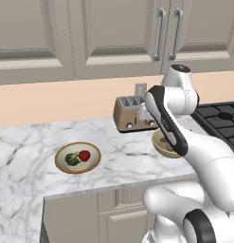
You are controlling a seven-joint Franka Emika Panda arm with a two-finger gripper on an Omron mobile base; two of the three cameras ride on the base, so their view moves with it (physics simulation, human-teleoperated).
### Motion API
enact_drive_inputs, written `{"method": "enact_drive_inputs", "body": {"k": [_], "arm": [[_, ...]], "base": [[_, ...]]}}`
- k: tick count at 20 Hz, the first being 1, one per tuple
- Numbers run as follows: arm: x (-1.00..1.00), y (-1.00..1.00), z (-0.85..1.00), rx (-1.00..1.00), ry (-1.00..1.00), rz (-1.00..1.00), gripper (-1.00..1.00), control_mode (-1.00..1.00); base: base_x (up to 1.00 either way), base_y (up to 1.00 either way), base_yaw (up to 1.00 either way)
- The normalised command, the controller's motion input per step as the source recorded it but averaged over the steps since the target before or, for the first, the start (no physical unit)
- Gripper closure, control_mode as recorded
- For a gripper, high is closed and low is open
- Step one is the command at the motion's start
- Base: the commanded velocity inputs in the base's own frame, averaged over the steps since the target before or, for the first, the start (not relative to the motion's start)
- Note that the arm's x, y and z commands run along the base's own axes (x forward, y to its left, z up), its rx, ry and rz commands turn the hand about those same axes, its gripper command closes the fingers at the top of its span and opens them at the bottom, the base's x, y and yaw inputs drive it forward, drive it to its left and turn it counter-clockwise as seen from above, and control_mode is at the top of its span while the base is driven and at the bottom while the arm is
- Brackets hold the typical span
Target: Place the bowl containing the tomato and broccoli in the microwave. Close the microwave door and press the start button to microwave the meal.
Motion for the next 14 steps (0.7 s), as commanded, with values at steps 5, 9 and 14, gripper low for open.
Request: {"method": "enact_drive_inputs", "body": {"k": [5,9,14], "arm": [[-0.04,0.46,-0.31,0.13,0.0,-0.04,-1.0,-1.0],[0.0,0.49,-0.4,0.14,0.0,-0.04,-1.0,-1.0],[-0.03,0.54,-0.5,0.11,0.0,-0.02,-1.0,-1.0]], "base": [[0.0,0.0,0.0],[0.0,0.0,0.0],[0.0,0.0,0.0]]}}
